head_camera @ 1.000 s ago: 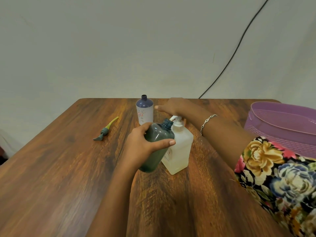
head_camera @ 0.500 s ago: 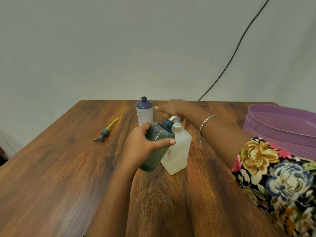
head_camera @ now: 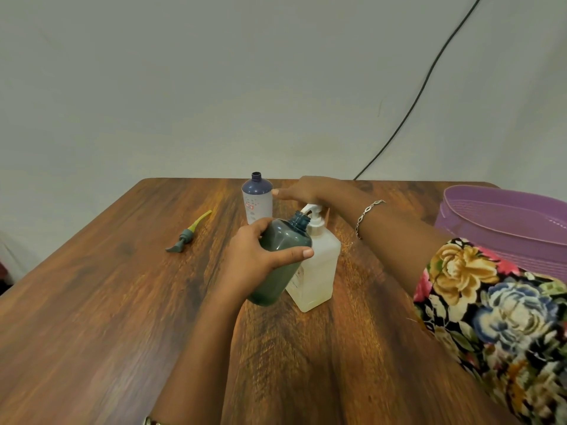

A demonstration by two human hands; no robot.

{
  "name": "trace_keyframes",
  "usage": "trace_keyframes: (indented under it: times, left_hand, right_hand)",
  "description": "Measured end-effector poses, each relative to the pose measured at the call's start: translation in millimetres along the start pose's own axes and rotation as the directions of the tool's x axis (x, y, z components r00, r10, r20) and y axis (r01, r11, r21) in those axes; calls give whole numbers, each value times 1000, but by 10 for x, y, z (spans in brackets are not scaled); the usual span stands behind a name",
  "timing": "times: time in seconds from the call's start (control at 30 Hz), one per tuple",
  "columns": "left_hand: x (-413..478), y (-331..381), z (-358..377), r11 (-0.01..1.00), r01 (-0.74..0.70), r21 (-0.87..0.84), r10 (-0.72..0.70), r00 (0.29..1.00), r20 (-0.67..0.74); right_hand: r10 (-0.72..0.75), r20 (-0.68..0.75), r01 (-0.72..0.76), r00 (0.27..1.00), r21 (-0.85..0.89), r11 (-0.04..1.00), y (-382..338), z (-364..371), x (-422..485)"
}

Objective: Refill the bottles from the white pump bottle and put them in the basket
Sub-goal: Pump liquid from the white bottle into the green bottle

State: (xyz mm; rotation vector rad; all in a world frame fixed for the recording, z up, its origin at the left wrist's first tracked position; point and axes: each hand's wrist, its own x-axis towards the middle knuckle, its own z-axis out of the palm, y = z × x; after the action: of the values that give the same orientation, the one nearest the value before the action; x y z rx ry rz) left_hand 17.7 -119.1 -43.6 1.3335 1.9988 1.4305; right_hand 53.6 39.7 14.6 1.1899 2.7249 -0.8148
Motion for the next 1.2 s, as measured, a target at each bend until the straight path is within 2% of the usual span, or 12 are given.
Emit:
trace_keyframes:
  times: [0.13,0.2,0.3,0.4,0.47,0.57,0.63,0.77,0.83,0.9,1.03,1.2]
  left_hand:
    - [8,-33,30,1000,23,11,-23,1000,0]
    - [-7,-35,27,1000,22,9,-22,1000,1]
    - [0,-18,-2,1000,21,-2,-21,1000,-11]
    - [2,-15,-1,1000,3,6,-3,1000,2]
    - [-21,-23,2,1000,1,4,-1,1000,0]
    - [-36,-26,-14,1000,-10,9,10,1000,-5]
    - [-29,-25,-7,1000,-12,19,12,1000,-8]
    - [-44,-34,37,1000,5,30,-4,1000,-16]
    - [-57,-35,43,1000,6,27,-6,1000,-21]
    - [-56,-36,27,1000,13,24,-12,1000,-26]
    - [-53,-32,4,1000,20,10,-20,1000,-16]
    - [-45,-22,-5,999,14,29,-13,999,-35]
  right_hand:
    - [-18,-206,-25,978,-202,979,49,94,52]
    - [-34,-238,-24,971,-238,971,47,128,68]
    - [-54,-151,24,987,-194,981,9,64,39]
    - [-25,18,25,1000,-23,999,-9,-34,-56]
    - [-16,70,14,997,42,999,-15,-44,-75]
    - [-15,75,13,997,38,999,-46,-31,-53]
    - [-10,29,10,1000,11,1000,-42,10,-35]
    - [-82,-166,40,983,-243,969,55,125,64]
    - [-97,-191,46,977,-256,966,59,134,75]
    - [-80,-149,49,986,-204,978,42,104,72]
    - [-25,43,25,999,12,1000,-5,8,-12]
    - [-42,46,42,998,-2,999,-6,-4,-1]
